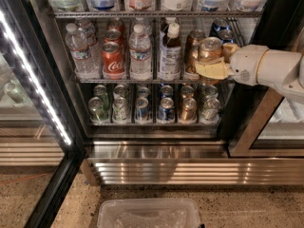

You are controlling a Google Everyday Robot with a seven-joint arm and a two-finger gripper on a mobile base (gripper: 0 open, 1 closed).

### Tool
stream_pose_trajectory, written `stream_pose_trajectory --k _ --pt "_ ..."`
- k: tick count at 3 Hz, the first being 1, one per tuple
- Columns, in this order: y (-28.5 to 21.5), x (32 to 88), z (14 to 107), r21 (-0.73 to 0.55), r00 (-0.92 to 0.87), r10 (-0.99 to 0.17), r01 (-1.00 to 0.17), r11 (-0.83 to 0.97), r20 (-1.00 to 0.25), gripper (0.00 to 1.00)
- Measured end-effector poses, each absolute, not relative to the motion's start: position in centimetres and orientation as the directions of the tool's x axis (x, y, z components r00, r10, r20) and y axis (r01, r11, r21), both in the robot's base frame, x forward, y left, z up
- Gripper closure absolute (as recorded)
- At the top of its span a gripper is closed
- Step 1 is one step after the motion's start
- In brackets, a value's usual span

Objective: Pick orange can from middle shelf of fridge

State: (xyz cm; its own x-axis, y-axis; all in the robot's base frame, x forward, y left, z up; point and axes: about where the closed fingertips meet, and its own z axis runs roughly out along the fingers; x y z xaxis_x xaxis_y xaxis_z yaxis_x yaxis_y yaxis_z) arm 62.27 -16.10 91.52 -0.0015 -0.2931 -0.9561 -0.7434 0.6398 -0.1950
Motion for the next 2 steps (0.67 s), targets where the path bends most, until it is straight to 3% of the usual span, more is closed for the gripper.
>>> stream_pose_trajectory --k 2 --pt "-13.2 54.3 90.9 0.0 -0.088 -0.125 -0.817 0.576 -0.988 1.0"
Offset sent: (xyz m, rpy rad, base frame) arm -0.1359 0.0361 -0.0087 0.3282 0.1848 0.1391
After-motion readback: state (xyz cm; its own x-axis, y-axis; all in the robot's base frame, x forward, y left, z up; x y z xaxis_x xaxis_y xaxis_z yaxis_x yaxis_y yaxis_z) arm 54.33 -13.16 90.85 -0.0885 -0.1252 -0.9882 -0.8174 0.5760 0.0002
